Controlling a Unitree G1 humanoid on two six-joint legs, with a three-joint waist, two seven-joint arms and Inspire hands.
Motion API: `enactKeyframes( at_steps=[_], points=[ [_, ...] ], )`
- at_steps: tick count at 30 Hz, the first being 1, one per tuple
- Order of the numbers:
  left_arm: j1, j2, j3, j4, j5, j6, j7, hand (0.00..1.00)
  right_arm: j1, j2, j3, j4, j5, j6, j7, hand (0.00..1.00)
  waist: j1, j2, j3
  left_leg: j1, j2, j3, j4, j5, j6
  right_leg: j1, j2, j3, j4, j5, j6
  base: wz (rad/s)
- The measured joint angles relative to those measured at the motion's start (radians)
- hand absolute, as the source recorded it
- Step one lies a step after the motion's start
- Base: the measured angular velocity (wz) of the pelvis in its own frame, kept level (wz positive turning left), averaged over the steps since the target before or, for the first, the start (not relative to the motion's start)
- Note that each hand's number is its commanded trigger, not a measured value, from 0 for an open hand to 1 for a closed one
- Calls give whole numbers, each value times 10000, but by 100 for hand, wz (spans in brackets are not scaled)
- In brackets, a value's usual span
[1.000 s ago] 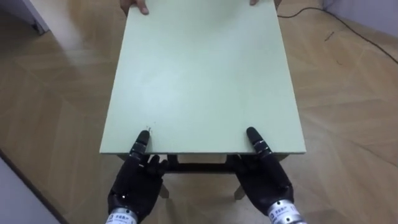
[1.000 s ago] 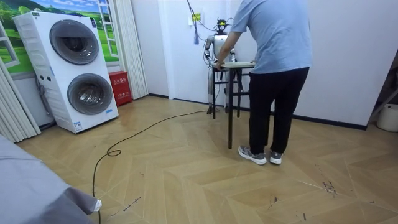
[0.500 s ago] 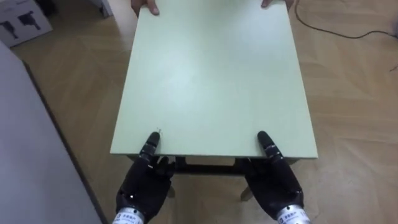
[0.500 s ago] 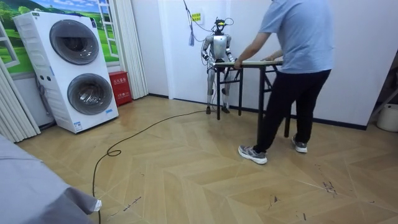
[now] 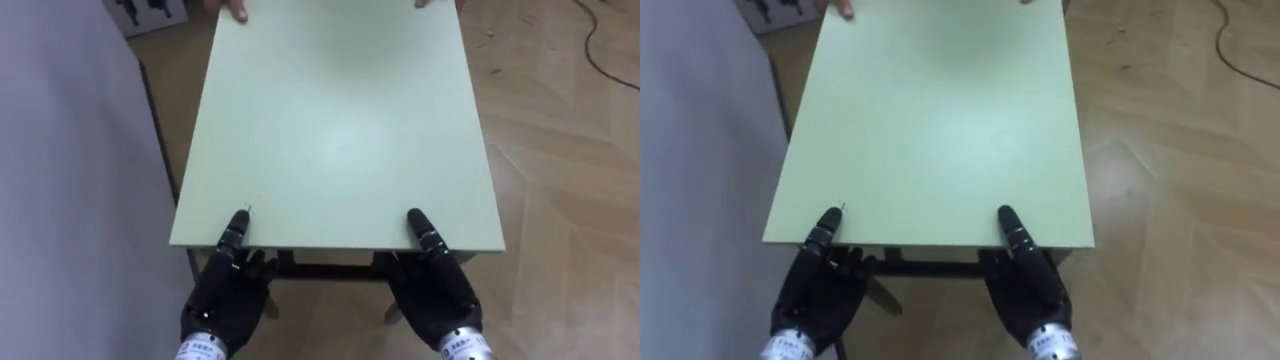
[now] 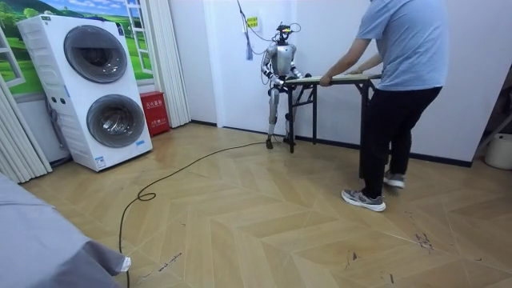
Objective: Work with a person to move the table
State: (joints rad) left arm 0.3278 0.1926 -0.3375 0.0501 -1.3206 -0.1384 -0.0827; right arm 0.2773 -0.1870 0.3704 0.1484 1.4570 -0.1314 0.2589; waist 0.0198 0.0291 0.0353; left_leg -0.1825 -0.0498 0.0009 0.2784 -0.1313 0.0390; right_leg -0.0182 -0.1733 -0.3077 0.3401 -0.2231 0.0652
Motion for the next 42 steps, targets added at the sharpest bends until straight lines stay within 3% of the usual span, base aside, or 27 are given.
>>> enactKeyframes(
  at_steps=[1,5,8,12,13,14,15,16,18,20,21,23,24,26,28,29,30,31,32,33,34,35,42],
  points=[
    [-80,-73,13,2,50,-55,33,100,0,12,-1,-92,33,-3,-35,100,-108,-8,1,-170,-132,-299,81,31,46,-4,2,90,-82,-3,5,74],
    [-113,-37,-18,46,78,-144,62,100,-175,-79,10,-69,62,13,-247,100,89,-72,-4,-351,-329,-609,215,52,74,254,59,367,-563,-20,52,41],
    [-105,-124,-6,42,77,-144,128,100,-252,-91,5,-64,59,13,-318,100,400,-92,4,-370,-343,-773,214,52,72,308,118,381,-594,-18,53,21],
    [-103,-113,-6,37,58,-145,128,100,-281,-119,5,-64,53,13,-322,100,542,-119,1,-405,-354,-1103,228,57,56,353,257,549,-437,-17,47,37],
    [-103,-114,-35,35,58,-145,129,100,-272,-121,1,-52,53,13,-333,100,540,-112,-4,-401,-264,-1493,259,67,26,230,365,746,-251,-190,-25,39],
    [-119,-95,-42,28,55,-145,129,100,-305,-79,8,-52,53,19,-364,100,566,-157,-4,-435,-257,-1796,260,69,-55,-46,724,1414,-692,-348,-230,40],
    [-122,-91,13,30,28,-141,133,100,-334,-73,16,-52,52,28,-376,100,586,-195,-5,-449,-292,-1838,263,56,-85,-256,859,1607,-1026,-272,-292,50],
    [-131,-165,-9,127,-13,-77,161,100,-265,-161,8,-25,52,13,-377,100,510,-112,-60,-444,-326,-1923,275,42,-150,-394,956,1570,-965,-88,-435,39],
    [-100,-125,35,108,-16,32,139,100,-289,-217,40,-9,104,15,-377,100,657,-138,-66,-460,-273,-1466,227,41,-154,-231,1021,1326,-988,-54,-473,31],
    [-134,-115,123,110,3,245,153,100,-241,-234,116,-1,302,11,-373,100,547,-172,-69,-436,-159,-1066,198,45,-148,-29,1090,841,-984,-50,-480,57],
    [-159,-97,119,119,54,252,172,100,-208,-275,121,8,309,11,-376,100,515,-209,-60,-399,-118,-1112,198,46,-148,-27,1109,781,-933,-51,-479,50],
    [-166,-8,75,124,94,252,297,100,-105,-222,145,24,297,28,-479,100,324,-230,-62,-318,-109,-1756,232,47,-151,-97,1158,574,-594,-87,-453,46],
    [-166,23,35,124,92,254,320,100,-81,-215,146,23,288,29,-488,100,274,-230,-62,-326,-130,-1872,232,46,-153,-65,1177,590,-643,-115,-453,46],
    [-166,3,46,136,90,267,357,100,-147,-298,130,20,272,28,-502,100,217,-219,-60,-458,-313,-1875,214,37,-167,229,1189,561,-1105,-47,-506,27],
    [-166,-68,1,210,90,313,367,100,-160,-458,160,30,308,27,-587,100,225,-130,-46,-264,-163,-1950,32,72,-197,-1,1194,402,-389,-73,-480,18],
    [-158,-60,-48,272,83,309,378,100,-115,-432,172,63,314,29,-626,100,208,-39,-17,-115,6,-2349,-11,76,-224,-398,1191,685,309,-267,-497,16],
    [-151,-62,-87,273,82,288,384,100,-113,-414,181,57,297,33,-628,100,239,-42,-17,-120,4,-2539,-8,87,-241,-537,1249,1019,-4,-300,-489,4],
    [-158,-58,-70,274,55,241,389,100,-189,-420,199,17,259,39,-627,100,319,-68,-3,-199,-54,-2569,-21,45,-313,-942,1183,1404,-980,31,-543,19],
    [-203,-140,-63,415,42,267,464,100,-191,-542,193,47,255,29,-643,100,147,123,-6,-189,-12,-2441,-83,-23,-427,-1001,1092,1150,-806,338,-797,16],
    [-195,-145,-72,416,43,269,485,100,-194,-563,222,44,255,29,-646,100,187,134,-12,-172,26,-2077,-152,-23,-426,-958,1086,1116,-792,326,-819,19],
    [-195,-145,-71,420,45,278,485,100,-210,-574,249,48,272,29,-644,100,219,127,-2,-155,116,-1349,-247,-16,-414,-934,1127,1129,-807,324,-824,3],
    [-194,-142,-50,420,52,279,485,100,-191,-570,260,57,297,33,-644,100,194,69,5,-109,218,-912,-280,-8,-400,-854,1167,1123,-830,324,-824,5],
    [-204,-124,9,474,218,246,518,100,-107,-478,311,57,299,121,-717,100,115,-42,28,83,216,-137,-310,-44,-340,-675,1140,1199,-868,334,-776,-3]
  ],
)
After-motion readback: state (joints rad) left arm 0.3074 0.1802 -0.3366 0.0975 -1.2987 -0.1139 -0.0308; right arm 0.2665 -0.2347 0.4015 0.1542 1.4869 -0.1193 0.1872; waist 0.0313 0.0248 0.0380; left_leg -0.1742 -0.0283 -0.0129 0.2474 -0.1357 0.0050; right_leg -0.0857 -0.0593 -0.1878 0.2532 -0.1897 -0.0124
